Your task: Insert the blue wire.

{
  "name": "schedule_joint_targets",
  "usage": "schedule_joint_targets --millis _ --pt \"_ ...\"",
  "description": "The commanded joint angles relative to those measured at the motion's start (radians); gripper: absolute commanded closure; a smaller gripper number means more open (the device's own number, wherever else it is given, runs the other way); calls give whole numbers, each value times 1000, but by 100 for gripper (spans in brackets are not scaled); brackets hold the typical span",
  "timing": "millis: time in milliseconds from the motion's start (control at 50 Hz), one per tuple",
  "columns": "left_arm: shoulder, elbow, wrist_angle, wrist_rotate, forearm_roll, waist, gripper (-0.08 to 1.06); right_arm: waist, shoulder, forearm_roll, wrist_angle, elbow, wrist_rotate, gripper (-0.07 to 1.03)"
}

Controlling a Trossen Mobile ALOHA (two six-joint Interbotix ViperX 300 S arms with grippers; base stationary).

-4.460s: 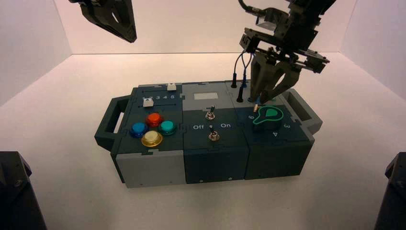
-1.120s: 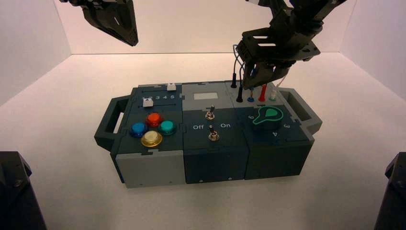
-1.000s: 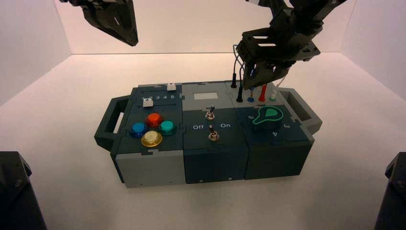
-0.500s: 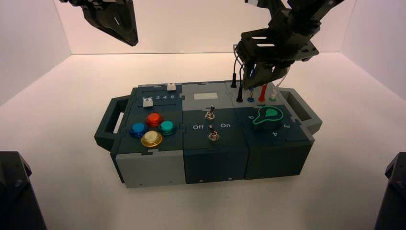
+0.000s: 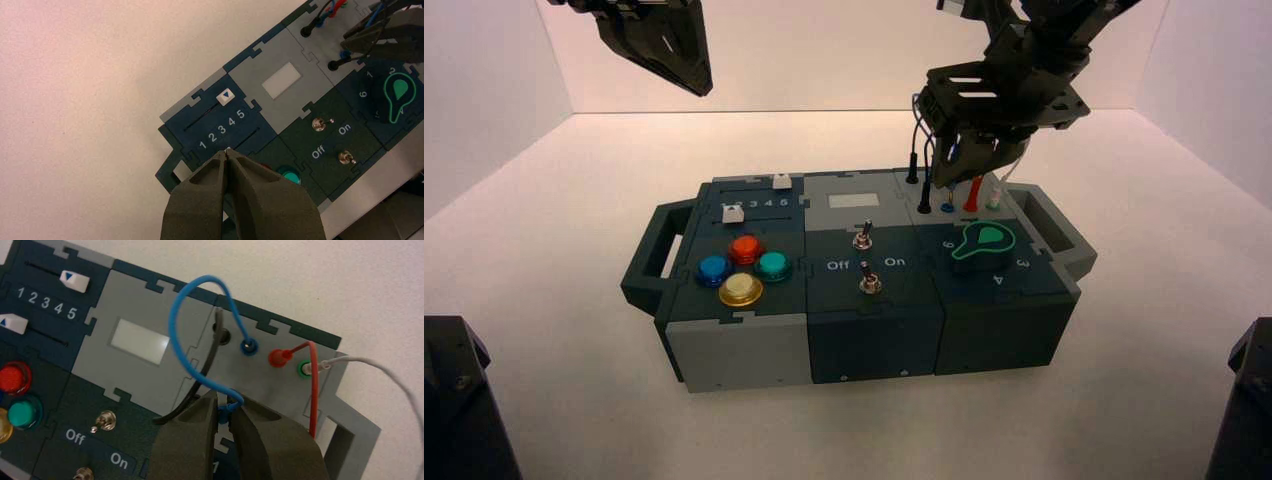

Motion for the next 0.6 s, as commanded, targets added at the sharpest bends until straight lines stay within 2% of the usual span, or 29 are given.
schedule_joint_targets --millis 20,600 --pt "-11 -17 -3 2 -2 -3 101 -5 -8 -2 -3 -23 5 98" --pt "-12 -17 -2 2 -2 -3 101 -5 9 -2 6 -34 8 98"
